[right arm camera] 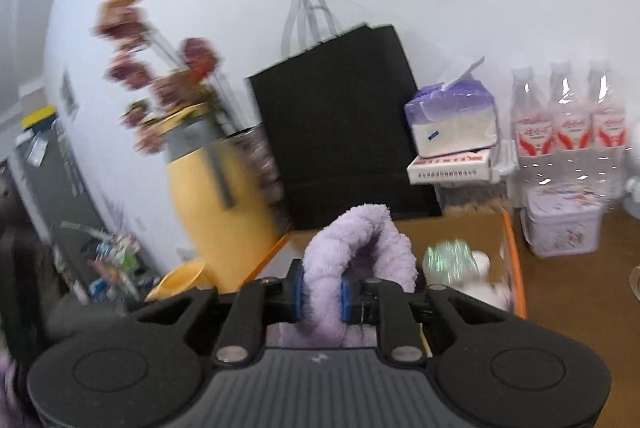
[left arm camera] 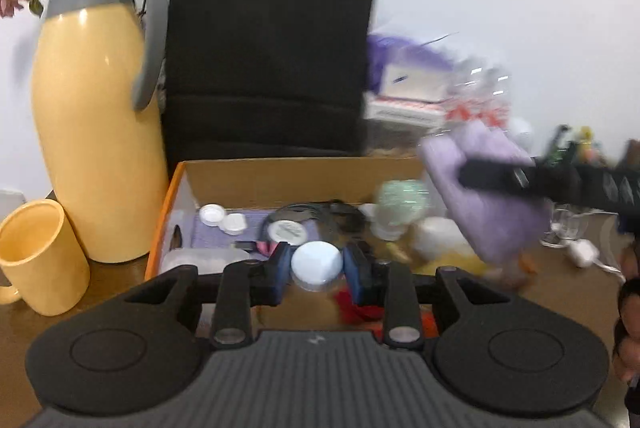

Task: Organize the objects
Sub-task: 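Carry the towel and white cap into the box and open both grippers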

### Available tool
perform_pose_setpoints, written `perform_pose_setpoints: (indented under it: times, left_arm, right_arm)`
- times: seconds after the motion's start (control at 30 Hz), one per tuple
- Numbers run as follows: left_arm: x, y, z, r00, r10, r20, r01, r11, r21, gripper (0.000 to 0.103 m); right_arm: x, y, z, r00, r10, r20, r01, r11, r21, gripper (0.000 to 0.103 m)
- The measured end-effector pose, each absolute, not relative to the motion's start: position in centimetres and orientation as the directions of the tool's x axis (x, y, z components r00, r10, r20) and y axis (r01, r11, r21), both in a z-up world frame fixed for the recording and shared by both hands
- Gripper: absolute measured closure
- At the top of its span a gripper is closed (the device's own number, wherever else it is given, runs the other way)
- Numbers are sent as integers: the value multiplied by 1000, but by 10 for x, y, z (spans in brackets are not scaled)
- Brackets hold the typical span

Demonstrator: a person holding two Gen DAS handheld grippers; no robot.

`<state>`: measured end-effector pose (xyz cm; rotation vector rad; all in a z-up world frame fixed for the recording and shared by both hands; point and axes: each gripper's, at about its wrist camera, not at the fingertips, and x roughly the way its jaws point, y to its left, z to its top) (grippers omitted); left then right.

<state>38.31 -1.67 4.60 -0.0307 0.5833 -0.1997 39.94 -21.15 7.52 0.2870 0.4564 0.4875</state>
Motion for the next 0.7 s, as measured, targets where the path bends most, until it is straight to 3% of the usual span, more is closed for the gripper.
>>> perform_pose_setpoints:
  times: [0.1,0.13,0.17,0.23,0.43,0.53,0.7]
  left_arm:
    - [398,-17,27,809,-219,-546,208,975,-83,65]
    - [403,-17,20,797,-221,-563,204,974,-94,51]
    - [405,-18,16,791,-230,-567,223,971,-83,46]
    - [406,-17,17,799,-234,-553,240,969,-63,40]
    - [399,-17,26,803,-240,-545,244,968,-67,31]
    - [387,-20,32,806,-264,-531,268,961,-70,24]
    - [344,-23,50,835,-255,-488,270,962,-41,19]
  right_arm:
    - [448,-203,49,758,535,-373,-381,828,412,83]
    - [459,-199,38,752,529,-393,-374,834,406,73]
    - [466,-194,27,752,511,-417,-360,848,390,47]
    - [477,-190,6,768,442,-464,-289,885,364,28]
    - [465,-189,10,799,377,-468,-284,923,259,29]
    - [447,-194,28,831,341,-440,-275,938,209,23]
    - [402,-202,47,842,307,-443,-285,951,119,22]
